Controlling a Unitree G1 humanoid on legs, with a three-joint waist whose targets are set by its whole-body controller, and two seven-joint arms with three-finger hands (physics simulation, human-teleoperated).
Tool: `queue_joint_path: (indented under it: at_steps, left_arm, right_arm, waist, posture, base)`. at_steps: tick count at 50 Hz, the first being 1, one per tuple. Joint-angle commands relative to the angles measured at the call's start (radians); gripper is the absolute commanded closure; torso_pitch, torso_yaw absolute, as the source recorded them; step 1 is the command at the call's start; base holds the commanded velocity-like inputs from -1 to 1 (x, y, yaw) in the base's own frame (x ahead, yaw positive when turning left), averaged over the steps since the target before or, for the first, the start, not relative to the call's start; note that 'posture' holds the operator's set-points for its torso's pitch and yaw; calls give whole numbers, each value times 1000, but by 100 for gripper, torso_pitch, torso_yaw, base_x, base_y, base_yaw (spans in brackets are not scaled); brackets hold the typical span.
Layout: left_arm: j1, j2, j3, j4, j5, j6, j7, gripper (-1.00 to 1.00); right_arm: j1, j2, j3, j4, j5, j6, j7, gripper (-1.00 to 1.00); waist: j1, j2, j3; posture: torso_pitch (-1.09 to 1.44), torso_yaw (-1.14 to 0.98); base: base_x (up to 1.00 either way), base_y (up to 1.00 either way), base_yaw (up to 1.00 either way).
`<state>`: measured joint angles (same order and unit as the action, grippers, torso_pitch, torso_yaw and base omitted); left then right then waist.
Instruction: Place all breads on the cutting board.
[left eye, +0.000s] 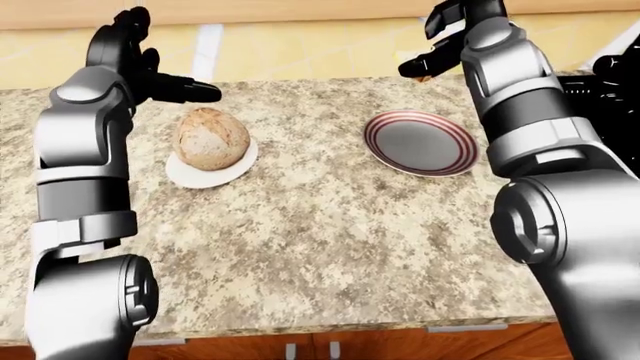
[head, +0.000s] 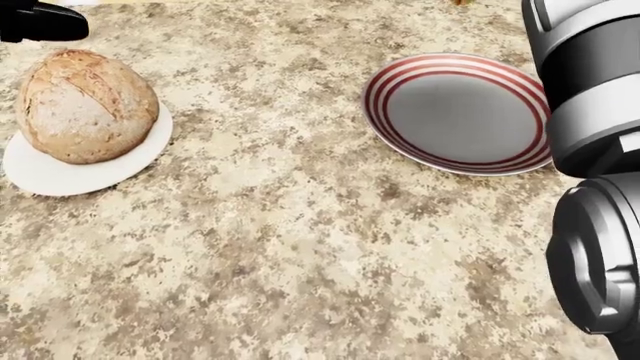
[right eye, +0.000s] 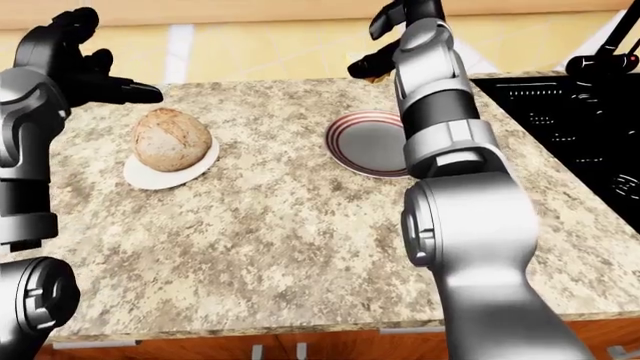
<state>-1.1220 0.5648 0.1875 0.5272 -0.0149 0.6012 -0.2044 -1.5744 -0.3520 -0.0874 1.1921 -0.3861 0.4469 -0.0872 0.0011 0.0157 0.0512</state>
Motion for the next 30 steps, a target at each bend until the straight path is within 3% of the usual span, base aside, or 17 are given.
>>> queue_joint_path:
  at_steps: [1, 14, 30]
  left_arm:
    - [-36, 14, 12, -41, 7, -30, -5, -100]
    - [-5, 19, 30, -76, -4, -11, -25, -100]
    - [42, 23, 5, -111, 62, 9, -142, -100]
  right_arm:
    - [-43, -10, 0, -42, -5, -28, -10, 100]
    - [-38, -6, 1, -44, -5, -29, -12, 100]
    - [-37, -13, 0, -51, -4, -23, -6, 100]
  waist:
    - [-1, 4, -36]
    - [-1, 7, -37]
    - [0, 8, -37]
  posture:
    - [0, 0]
    - [0, 0]
    - [0, 0]
  base:
    - [0, 0, 0]
    - [0, 0, 0]
    - [0, 0, 0]
